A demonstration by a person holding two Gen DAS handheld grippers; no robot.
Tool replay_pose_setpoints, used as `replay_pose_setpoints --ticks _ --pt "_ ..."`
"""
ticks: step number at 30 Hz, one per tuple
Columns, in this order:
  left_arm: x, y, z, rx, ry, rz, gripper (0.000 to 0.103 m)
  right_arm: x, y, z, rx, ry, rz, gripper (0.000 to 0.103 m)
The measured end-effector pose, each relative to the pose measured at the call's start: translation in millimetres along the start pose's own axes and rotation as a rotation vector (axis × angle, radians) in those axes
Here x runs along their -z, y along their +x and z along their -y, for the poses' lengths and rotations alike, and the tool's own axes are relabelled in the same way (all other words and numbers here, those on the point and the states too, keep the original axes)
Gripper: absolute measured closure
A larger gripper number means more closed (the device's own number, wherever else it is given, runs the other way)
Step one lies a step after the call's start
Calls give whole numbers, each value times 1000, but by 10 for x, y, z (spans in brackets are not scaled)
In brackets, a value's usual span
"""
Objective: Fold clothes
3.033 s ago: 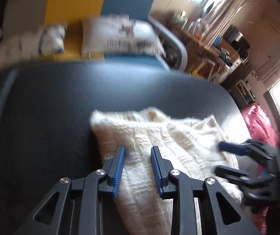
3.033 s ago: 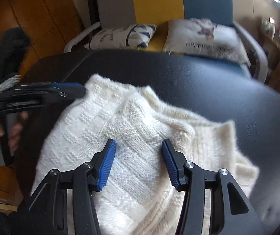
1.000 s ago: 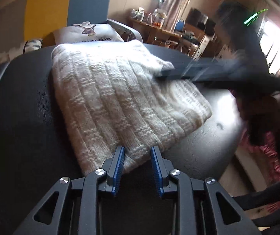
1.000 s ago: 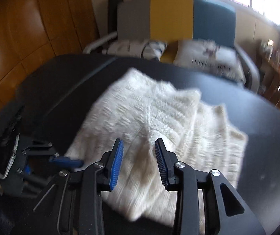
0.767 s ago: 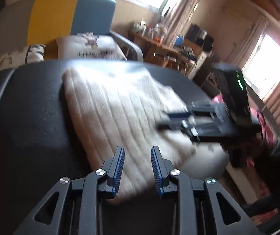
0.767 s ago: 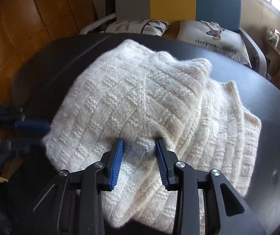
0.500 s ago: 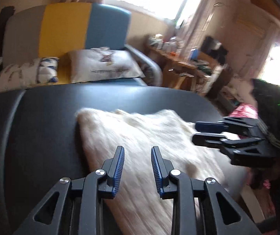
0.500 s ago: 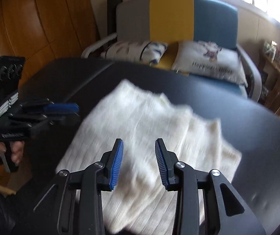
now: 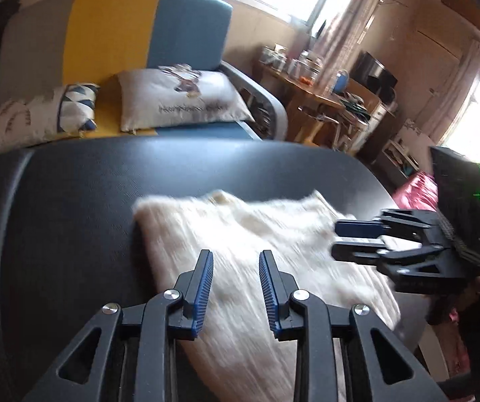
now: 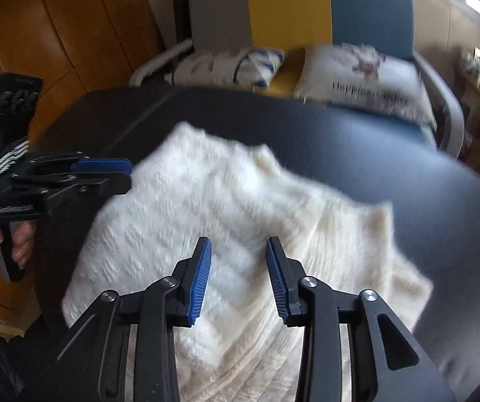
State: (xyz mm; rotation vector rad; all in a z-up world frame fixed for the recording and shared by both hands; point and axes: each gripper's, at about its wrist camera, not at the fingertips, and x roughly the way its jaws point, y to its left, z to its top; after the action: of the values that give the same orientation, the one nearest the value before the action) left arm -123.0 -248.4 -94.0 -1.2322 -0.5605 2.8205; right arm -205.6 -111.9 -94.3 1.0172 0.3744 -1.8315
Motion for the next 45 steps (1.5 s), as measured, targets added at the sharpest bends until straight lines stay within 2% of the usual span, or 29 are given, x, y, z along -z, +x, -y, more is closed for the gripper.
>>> replay_pose_setpoints --ticks 3,4,5,6,9,12,14,16,19,21,22,23,24,26,28,31,36,38,39,40,42,43,44,45 --pt "-156 215 -111 10 -30 -39 75 -160 110 84 8 -7 -10 66" --pt "-181 340 -147 -24 -26 -76 75 -154 209 113 8 -2 -36 66" --pt "-177 490 -210 -103 -40 -123 75 -146 374 177 33 -1 -88 66" --pt "-174 656 -273 -134 -62 -177 75 -118 507 233 56 0 -130 66" --pt "-87 735 -434 -65 -146 -167 74 -27 532 340 11 73 -71 66" --pt "-95 582 -464 -53 -161 -117 75 14 474 370 -9 95 -41 66" --pt "-126 442 -417 -86 -122 -81 75 -11 418 390 -20 109 -40 66" --pt "-136 270 -336 -106 -76 -13 75 -53 302 370 -11 99 -28 66" --pt "-122 88 -128 -53 -19 35 75 -25 111 253 -8 50 -5 65" --pt "-59 159 31 -41 32 -7 74 74 16 136 -18 13 -7 64" --pt "-9 225 111 -49 62 -41 74 124 -32 77 -23 -5 -8 56" --pt "72 359 169 -74 92 -89 74 210 -26 26 -12 -23 -26 52" --pt "154 495 226 -99 123 -138 74 294 17 9 5 -26 -39 52" --pt "208 488 345 -160 183 -89 74 422 97 17 29 -11 -42 50" --pt "186 348 405 -159 178 -77 74 505 120 37 49 15 -42 49" --pt "258 0 485 -122 170 -20 74 489 -124 39 85 35 7 49" --pt "597 -459 646 -60 160 44 74 644 -539 -229 30 -39 72 49" --pt "819 -470 745 -48 186 38 74 746 -641 -355 3 -75 78 49" --pt "933 -416 793 -50 204 5 74 814 -588 -388 8 -88 51 49" --pt "1003 -340 789 -71 209 -33 74 871 -500 -399 26 -95 12 49" --pt "1185 -54 756 -91 198 -158 74 1060 -147 -409 111 -115 -132 49" --pt "1247 -6 746 -103 203 -150 74 1117 -80 -375 117 -92 -140 50" --pt "1270 -39 758 -108 221 -101 74 1152 -87 -303 91 -36 -113 49" --pt "1269 -42 758 -107 220 -103 74 1187 -94 -231 64 20 -87 49"
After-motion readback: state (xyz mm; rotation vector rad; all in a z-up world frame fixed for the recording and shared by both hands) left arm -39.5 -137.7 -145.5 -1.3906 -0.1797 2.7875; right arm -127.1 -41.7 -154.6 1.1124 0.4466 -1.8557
